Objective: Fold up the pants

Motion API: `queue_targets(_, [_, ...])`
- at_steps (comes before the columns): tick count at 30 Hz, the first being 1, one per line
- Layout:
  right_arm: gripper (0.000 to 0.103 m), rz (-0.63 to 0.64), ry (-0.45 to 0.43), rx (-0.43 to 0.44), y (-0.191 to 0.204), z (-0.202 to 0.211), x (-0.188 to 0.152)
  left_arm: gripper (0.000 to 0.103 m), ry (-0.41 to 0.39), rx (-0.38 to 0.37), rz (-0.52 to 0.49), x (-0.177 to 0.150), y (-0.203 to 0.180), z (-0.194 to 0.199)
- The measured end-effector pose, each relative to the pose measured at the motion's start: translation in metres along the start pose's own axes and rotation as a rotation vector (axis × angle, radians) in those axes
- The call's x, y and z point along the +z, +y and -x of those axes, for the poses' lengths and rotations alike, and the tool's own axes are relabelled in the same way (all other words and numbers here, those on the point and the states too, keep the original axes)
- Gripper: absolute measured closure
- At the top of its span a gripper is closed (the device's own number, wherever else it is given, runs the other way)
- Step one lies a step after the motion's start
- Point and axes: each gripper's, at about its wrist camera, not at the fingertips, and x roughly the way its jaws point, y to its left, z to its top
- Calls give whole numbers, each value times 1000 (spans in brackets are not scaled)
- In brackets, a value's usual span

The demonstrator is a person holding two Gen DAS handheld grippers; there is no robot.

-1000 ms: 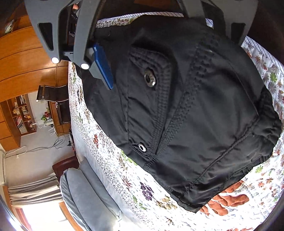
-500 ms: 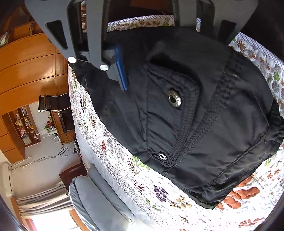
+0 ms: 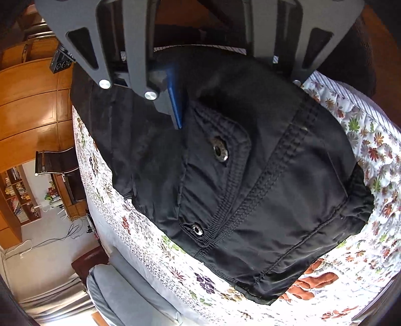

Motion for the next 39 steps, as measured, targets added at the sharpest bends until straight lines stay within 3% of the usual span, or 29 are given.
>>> queue_targets(3, [89,-4,11,11,4,8,8,58,-40,47,-29,-2,-7,15])
queue_targets(4, [71,-5,6,26,4,12,9,54,-56,75,-39,-2,-10,21])
queue_targets(5, [65,1,-13,26,5,20,10,49,-76,103,-45,-3,-13,29])
queue_targets(8, [65,6,-42,3,-8,50,9,45,-132,156,-43,-5,-19,51])
queue_targets(11, [64,-27,-144,-59,-34,98,15,33,-166,181,-34,-11,-27,65])
queue_targets(15, [60,-168,-345,-196,-101,176,33,22,-188,210,-85,-26,-46,71])
queue_targets(18, [51,-328,-461,-259,-156,222,51,16,-176,212,-98,-30,-54,68])
queue_targets(21, [51,-427,-514,-308,-200,245,60,16,-128,214,-55,-33,-47,53])
queue_targets(24, [52,-473,-525,-271,-225,254,61,16,-87,240,9,-34,-32,35])
queue_targets(25, [62,-468,-536,-244,-229,251,62,16,-76,248,21,-34,-27,30])
queue_targets(32, [89,-335,-572,-292,-219,238,96,16,-48,292,77,-29,0,5])
queue_targets(37, [92,-308,-564,-289,-215,232,119,16,-44,277,131,-20,12,-7])
queue_targets(39, [92,-333,-530,-325,-212,228,124,16,-47,274,136,-16,11,-11])
